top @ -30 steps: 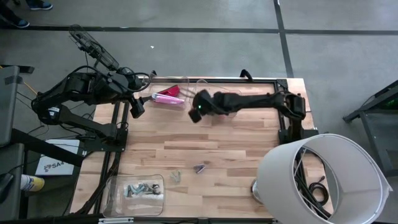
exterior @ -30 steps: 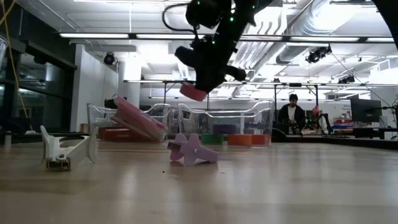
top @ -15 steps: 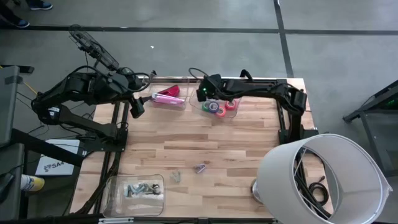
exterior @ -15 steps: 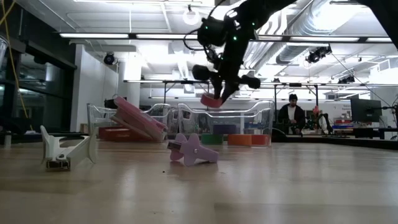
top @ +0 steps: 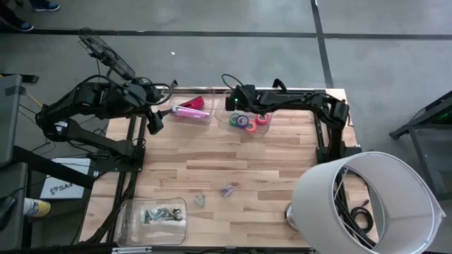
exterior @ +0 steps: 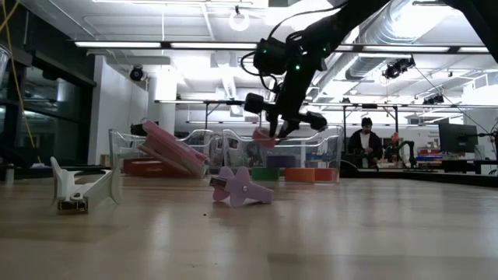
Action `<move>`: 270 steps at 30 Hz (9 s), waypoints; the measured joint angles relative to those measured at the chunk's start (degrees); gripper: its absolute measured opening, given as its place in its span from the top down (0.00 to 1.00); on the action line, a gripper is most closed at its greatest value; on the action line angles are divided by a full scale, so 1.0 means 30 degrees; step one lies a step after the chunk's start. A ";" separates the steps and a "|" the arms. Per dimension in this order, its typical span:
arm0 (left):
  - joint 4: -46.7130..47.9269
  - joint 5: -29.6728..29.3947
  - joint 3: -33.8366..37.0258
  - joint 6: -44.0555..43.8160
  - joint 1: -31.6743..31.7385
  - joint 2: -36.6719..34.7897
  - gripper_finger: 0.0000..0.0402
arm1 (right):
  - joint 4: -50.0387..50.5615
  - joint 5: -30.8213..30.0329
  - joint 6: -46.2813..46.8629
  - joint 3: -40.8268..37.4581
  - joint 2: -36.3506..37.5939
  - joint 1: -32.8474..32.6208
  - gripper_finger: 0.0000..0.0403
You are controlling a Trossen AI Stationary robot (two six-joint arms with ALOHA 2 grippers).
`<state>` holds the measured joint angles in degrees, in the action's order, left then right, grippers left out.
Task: Pick and place Stapler, Stapler remover, tape
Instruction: Put the pink tape into the top right transparent bin, then put the purple stapler remover into the bottom transparent bin
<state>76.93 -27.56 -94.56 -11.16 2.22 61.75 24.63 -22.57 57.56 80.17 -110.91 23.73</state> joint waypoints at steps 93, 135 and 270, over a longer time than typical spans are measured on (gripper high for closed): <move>-0.0015 0.0018 0.0000 -0.0743 0.0004 0.0000 0.32 | -0.1191 1.0503 -2.1293 -0.2201 0.2725 -0.8943 0.46; -0.0012 -0.0004 -0.0005 -0.0889 0.0007 -0.0002 0.32 | -1.2308 0.8746 -2.3054 -0.7996 0.0156 -1.2725 0.30; -1.1176 1.0356 0.0015 0.2659 -0.0007 0.6976 0.46 | -1.6161 0.4031 -1.8353 -0.7989 1.0098 -0.9275 0.80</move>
<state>43.40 3.51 -94.52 -3.18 2.20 82.67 -23.86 -10.48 2.50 56.21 -80.62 -4.10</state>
